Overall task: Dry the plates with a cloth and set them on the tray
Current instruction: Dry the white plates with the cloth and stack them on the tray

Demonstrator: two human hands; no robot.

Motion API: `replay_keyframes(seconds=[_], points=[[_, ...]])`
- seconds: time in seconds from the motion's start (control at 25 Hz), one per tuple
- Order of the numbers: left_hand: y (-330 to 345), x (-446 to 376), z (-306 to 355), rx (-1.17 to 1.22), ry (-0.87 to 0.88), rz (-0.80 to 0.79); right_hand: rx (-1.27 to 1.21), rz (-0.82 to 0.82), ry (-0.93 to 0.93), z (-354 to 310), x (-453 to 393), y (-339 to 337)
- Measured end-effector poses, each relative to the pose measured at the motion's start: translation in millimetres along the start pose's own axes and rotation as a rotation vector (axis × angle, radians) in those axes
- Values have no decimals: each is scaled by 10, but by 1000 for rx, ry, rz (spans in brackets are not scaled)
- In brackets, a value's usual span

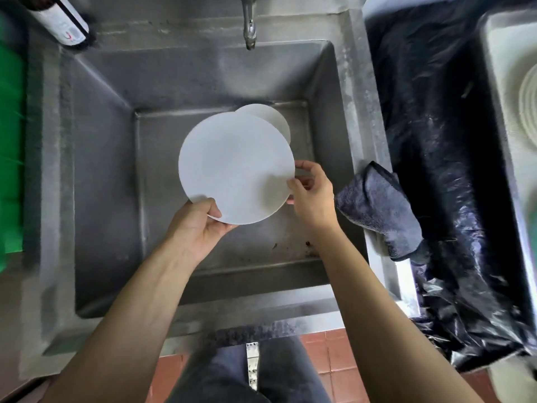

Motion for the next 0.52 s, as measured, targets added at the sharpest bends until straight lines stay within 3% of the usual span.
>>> replay_keyframes(seconds=[0.16, 0.24, 0.36, 0.52], points=[[137, 258, 97, -49, 17, -14, 440, 371, -314, -115, 207, -643], [213, 385, 165, -85, 36, -29, 701, 516, -239, 57, 254, -953], [323, 544, 251, -116, 62, -58, 859, 449, 8, 479, 249, -1176], [489, 751, 318, -131, 65, -71, 869, 427, 16, 613, 256, -1202]])
Point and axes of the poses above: each hand's wrist, its own x-axis away from the middle knuckle, its own y-axis out of the palm, z = x × y, the point moved 7 cm from there along -x, towards the middle knuckle, and after that the axes turned 7 degrees about y, right-handed, at the moved point
